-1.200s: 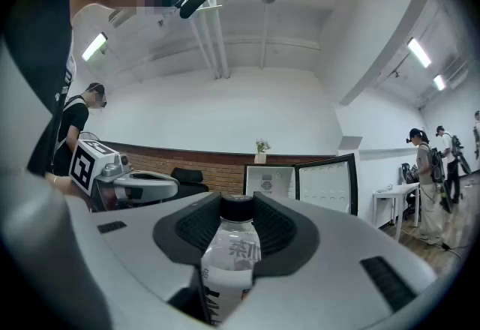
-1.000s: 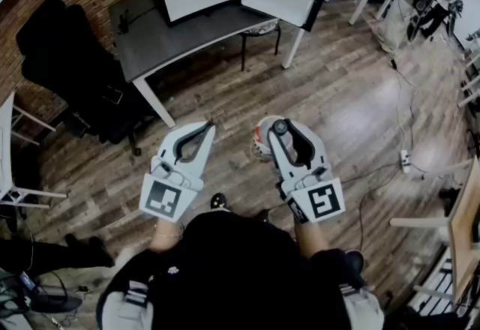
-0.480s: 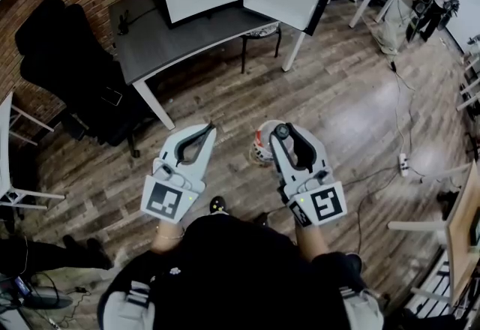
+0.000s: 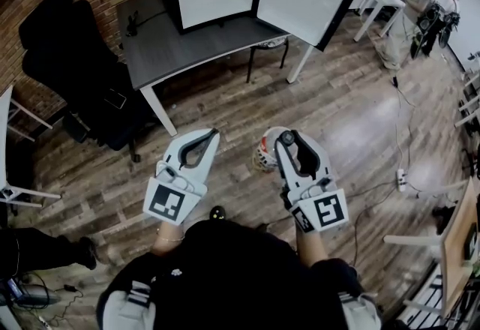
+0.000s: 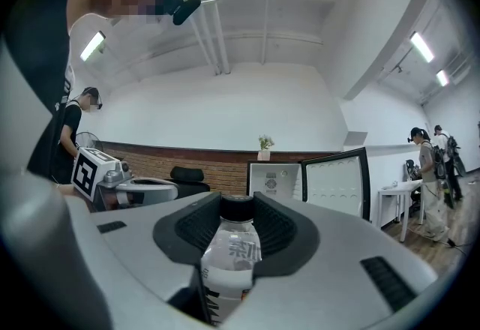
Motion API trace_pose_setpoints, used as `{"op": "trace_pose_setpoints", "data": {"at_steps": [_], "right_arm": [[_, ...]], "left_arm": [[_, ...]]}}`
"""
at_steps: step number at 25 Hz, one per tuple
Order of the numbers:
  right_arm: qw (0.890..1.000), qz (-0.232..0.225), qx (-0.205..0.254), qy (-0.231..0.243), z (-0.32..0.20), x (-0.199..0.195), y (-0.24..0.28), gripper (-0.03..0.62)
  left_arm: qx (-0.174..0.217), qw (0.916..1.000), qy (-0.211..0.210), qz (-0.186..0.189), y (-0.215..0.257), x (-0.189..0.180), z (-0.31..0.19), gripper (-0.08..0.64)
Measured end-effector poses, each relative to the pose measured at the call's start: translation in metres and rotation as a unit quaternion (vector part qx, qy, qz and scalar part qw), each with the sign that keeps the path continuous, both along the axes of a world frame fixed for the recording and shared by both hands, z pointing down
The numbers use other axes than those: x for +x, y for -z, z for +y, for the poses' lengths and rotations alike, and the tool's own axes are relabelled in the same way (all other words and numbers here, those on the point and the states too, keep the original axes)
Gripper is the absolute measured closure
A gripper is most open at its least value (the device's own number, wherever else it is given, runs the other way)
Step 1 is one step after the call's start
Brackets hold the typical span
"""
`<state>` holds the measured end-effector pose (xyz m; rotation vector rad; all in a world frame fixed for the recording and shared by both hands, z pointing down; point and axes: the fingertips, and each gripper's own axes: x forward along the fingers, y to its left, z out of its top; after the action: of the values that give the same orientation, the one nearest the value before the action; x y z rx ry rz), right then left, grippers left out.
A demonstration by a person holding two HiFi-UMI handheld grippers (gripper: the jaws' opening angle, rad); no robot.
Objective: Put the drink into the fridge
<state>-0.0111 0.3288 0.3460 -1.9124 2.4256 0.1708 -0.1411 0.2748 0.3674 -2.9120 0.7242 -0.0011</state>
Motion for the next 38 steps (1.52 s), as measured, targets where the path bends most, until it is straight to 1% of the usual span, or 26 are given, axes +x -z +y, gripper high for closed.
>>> {"op": "trace_pose_setpoints", "data": {"at_steps": [8,18,24,30,34,38], "right_arm": [[1.0,-0.01,-0.003,0.003,-0.039,-0.023,-0.005,0.459],[1.0,-0.012,-0.001,-0.017,-0.071,-0.036,-0.008,0.459],[1.0,-0.011,0.002,-0.008,-0.079,-0.042,-0.001,0.459],[1.0,-0.016,0.009,0.005,-0.084,-0.044,0.003,0.459],[1.0,-0.012,0.007,0.017,-0.09,-0.039,-0.001,0.459],[0.999,-0.022,-0.004,0.03,-0.116,-0.03,-0.001,0.459]], "left_arm": [[-0.002,1.0,0.002,0.003,-0.002,-0.026,-0.04,0.563],[-0.003,1.0,-0.006,0.001,-0.009,-0.051,-0.075,0.563],[-0.003,0.9999,0.01,0.007,-0.005,-0.065,-0.084,0.563],[0.006,0.9999,0.014,0.005,-0.001,-0.065,-0.087,0.563],[0.011,0.9995,0.027,0.009,-0.002,-0.062,-0.09,0.563],[-0.001,0.999,0.044,-0.003,-0.004,-0.058,-0.112,0.563]]}}
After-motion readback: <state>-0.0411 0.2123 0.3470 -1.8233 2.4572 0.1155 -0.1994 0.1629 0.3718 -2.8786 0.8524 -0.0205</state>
